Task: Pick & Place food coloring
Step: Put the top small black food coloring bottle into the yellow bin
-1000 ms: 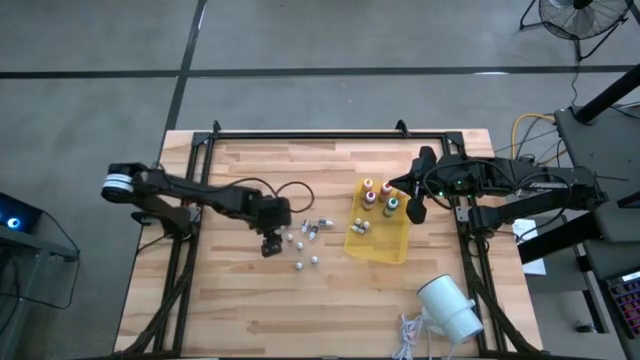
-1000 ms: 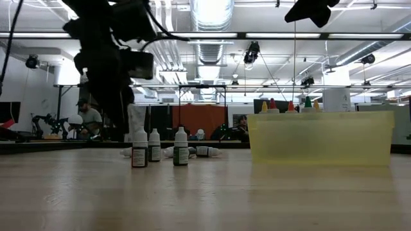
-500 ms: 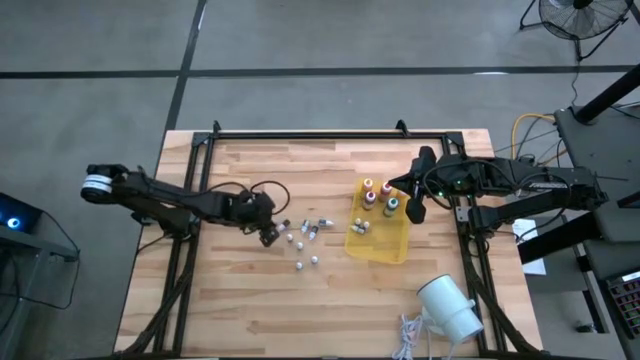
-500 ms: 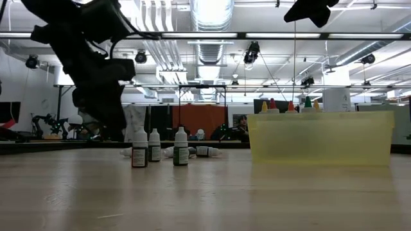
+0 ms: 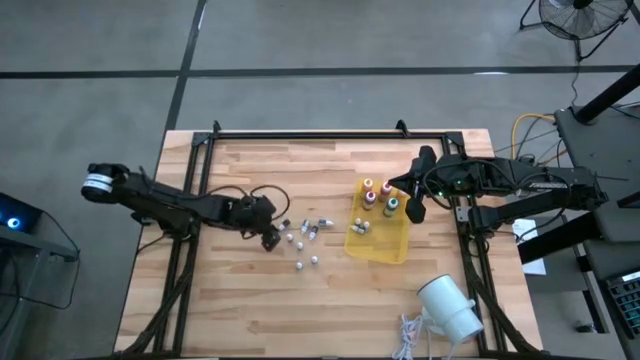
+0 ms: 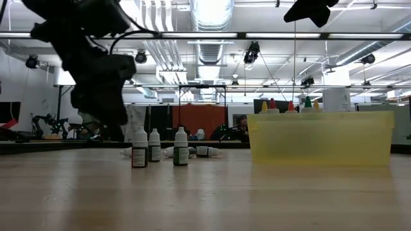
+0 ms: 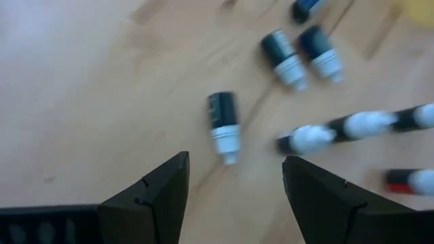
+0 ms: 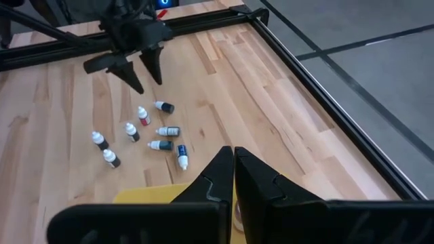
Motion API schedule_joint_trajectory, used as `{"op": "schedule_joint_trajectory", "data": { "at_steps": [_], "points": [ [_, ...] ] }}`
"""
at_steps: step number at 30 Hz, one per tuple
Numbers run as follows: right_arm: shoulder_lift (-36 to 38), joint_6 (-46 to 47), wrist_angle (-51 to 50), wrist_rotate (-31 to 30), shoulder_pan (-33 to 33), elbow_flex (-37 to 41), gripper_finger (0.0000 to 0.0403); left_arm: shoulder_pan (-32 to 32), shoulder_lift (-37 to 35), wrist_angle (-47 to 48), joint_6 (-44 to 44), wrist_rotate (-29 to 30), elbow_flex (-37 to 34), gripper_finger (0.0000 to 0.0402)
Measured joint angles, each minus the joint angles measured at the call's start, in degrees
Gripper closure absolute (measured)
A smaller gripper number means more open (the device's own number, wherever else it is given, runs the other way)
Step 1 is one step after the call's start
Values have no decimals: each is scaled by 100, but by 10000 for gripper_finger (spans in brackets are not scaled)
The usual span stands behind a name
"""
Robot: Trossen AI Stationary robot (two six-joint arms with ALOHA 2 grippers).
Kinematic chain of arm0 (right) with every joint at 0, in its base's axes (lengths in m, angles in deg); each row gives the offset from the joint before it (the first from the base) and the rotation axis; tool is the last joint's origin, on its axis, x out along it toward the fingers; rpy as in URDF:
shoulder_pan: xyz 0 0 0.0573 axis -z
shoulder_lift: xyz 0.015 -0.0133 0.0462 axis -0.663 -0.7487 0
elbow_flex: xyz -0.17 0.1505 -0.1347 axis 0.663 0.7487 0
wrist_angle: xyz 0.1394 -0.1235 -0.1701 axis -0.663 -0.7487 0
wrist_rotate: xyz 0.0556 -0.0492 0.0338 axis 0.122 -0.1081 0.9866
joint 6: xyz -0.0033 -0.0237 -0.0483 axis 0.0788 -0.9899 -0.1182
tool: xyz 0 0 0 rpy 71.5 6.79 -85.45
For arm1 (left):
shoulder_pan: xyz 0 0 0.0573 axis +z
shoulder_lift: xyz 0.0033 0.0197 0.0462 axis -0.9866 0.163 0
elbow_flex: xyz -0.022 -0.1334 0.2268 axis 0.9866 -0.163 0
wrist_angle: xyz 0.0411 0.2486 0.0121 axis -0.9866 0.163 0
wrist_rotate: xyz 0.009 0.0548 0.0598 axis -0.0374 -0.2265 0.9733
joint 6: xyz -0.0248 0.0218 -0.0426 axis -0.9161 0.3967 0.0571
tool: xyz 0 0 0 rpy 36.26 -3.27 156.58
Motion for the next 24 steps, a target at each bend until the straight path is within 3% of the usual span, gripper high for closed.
{"op": "schedule_joint_trajectory", "data": {
  "at_steps": [12, 24],
  "points": [
    [2, 2, 1, 2, -2, 0, 394, 1101, 544, 998, 524, -1068, 1005, 194],
    [5, 17, -1, 2, -1, 0, 394, 1191, 1904, 1804, 1015, -1474, 2148, 194]
  ]
}}
